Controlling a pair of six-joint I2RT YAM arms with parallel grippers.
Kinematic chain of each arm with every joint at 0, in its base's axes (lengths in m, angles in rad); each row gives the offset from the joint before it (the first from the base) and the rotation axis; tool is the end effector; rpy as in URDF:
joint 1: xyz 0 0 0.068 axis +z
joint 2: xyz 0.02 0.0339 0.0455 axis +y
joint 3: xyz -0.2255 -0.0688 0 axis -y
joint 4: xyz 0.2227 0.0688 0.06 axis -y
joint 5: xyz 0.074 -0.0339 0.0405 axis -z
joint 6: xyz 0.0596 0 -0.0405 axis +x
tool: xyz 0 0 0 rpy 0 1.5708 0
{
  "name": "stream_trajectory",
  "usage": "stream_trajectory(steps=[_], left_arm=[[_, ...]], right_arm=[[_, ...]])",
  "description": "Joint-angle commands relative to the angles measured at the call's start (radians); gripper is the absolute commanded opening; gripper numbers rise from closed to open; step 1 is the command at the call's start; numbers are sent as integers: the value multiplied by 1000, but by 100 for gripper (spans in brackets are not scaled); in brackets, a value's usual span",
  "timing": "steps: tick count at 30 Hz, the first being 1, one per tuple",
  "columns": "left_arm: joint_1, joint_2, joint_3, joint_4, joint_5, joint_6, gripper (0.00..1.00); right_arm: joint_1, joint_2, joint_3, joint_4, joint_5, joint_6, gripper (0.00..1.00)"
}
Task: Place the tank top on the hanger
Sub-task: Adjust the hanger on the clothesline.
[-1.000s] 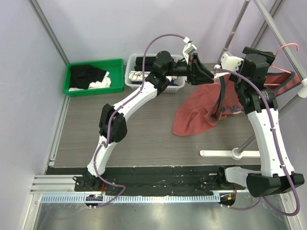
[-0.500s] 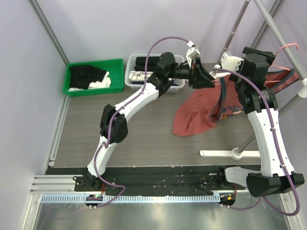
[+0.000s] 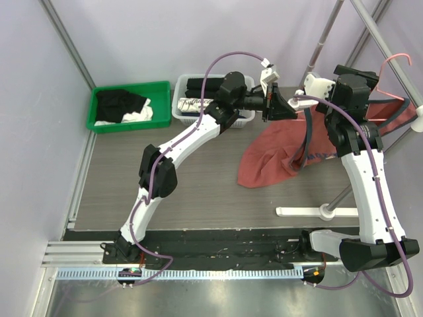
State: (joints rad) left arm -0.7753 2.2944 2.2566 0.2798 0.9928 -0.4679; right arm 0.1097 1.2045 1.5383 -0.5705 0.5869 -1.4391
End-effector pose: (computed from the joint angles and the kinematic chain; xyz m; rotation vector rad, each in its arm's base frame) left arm 0.3204 -0.3839 0.3596 1.1518 1.2148 -1.6300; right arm 0.2523 -0.0054 0.4247 -1.0430 1.7368 -1.4261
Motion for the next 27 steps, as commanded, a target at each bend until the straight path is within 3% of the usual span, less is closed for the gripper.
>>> stream_trajectory(steps=[1, 14, 27], left_arm=[[-12, 11, 50, -47, -65, 29, 0], [-13, 10, 95, -185, -201, 149, 0], [-15, 4, 98, -205, -210, 164, 0]], right_arm=[[-2, -11, 40, 8, 42, 0, 91], [-1, -39, 65, -3, 48, -99, 92], [7, -106, -20, 166, 19, -211, 92]])
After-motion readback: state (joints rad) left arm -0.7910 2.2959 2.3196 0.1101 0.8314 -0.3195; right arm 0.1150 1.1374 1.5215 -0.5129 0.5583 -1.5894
